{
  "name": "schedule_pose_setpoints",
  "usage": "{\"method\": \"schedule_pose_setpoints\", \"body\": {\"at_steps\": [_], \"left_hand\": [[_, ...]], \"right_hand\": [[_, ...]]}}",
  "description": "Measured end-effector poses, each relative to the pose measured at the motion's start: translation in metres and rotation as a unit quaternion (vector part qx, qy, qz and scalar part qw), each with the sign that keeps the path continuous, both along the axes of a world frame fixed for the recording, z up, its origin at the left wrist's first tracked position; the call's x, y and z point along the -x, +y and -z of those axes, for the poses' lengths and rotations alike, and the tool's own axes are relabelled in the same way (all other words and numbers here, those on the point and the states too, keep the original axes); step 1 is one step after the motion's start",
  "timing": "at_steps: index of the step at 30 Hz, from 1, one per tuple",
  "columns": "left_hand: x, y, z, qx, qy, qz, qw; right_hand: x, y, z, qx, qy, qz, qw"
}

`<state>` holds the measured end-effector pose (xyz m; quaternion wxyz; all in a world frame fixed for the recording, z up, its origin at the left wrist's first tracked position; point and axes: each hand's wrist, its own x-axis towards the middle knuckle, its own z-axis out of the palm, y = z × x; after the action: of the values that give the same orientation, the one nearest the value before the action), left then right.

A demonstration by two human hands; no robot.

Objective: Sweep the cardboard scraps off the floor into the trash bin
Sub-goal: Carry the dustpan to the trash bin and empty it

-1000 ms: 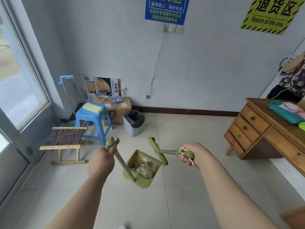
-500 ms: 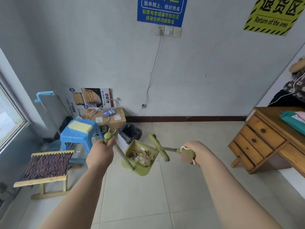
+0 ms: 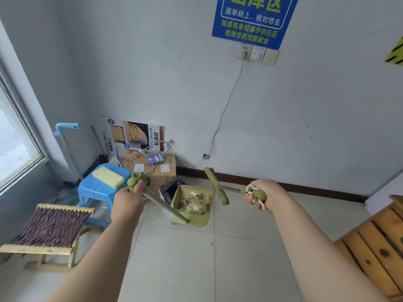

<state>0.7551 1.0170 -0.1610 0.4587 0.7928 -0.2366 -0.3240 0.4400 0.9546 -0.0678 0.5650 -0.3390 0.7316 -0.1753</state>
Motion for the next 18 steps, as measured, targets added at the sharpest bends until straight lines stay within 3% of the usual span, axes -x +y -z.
{"method": "schedule_pose_setpoints", "body": {"at_steps": [7,11,18], "left_hand": [[0.004,-0.046,0.024,0.016,0.176,-0.125,0.976],[0.003,-0.069,0.039,-0.016,0.2,-0.151,0.968],[-0.008,-0.1,0.033,-0.042,0.321,-0.245,0.914]], "right_hand": [[-0.002,-0.077,0.005,0.027,0.001,0.006,1.0],[-0.01,-0.107,0.013,0.043,0.026,0.002,0.999],[-0.021,-0.141,0.019,0.077,0.017,0.045,0.996]]}}
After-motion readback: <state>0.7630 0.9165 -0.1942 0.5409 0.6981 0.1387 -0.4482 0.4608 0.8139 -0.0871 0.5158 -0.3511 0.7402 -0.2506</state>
